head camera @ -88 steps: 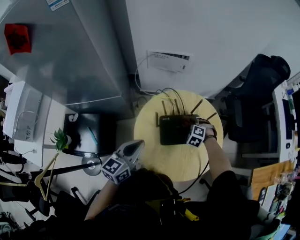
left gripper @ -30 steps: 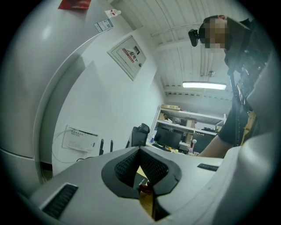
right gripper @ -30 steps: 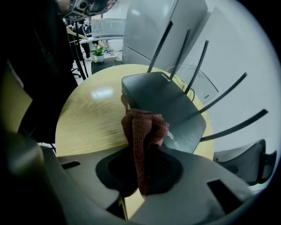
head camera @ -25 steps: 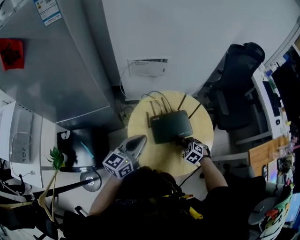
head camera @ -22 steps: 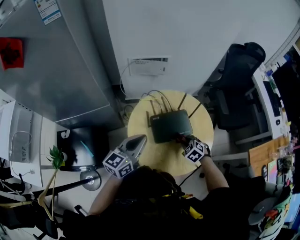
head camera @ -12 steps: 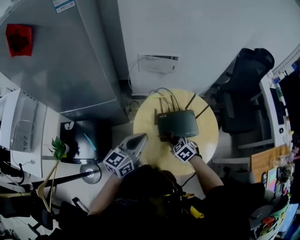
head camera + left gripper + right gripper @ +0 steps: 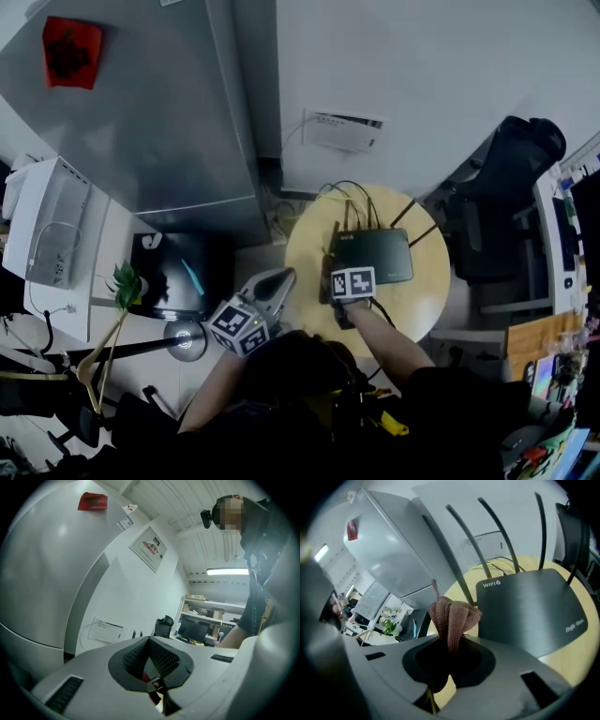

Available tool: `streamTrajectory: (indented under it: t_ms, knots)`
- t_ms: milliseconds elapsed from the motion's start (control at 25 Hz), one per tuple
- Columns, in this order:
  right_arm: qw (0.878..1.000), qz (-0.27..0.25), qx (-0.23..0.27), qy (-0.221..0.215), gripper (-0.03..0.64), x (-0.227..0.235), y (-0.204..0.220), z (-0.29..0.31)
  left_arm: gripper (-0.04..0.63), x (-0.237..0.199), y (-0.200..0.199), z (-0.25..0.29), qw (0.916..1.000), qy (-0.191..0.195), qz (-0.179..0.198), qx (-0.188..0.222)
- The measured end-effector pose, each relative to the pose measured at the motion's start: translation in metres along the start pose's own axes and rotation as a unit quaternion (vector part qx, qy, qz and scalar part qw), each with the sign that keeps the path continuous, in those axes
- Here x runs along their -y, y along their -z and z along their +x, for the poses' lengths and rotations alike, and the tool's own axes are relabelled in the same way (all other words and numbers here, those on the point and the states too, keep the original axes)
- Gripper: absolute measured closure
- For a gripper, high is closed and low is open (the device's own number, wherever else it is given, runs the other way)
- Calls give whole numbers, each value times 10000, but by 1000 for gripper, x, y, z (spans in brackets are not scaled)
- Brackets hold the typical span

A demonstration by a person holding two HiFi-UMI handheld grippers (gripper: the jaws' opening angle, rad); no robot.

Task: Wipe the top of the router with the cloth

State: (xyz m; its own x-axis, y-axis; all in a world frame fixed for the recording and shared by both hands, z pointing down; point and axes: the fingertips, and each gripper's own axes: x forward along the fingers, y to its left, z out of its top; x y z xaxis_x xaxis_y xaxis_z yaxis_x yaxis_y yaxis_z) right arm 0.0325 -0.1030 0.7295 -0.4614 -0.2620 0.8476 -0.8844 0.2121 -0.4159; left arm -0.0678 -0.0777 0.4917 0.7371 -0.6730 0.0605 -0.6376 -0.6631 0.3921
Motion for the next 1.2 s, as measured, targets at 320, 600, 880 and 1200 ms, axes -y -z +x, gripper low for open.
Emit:
streamTrajectory:
  t_ms: [320,600,880,1200]
  knots:
    - [9773,2006,207,654,551,22,-16,26,598,-22,-6,-14,10000,-13,-16,-63]
    - [9550,2741,538,996,551,27,-15,31,598,-31,-7,-12,9998,81,14,-177]
    - [9311,3440,716,983,551,27,-5,25,598,-15,-3,6,9978,470,256,-396]
    - [9220,3689,690,956,551,31,19,17,598,-5,-4,10,9974,633,191,-298]
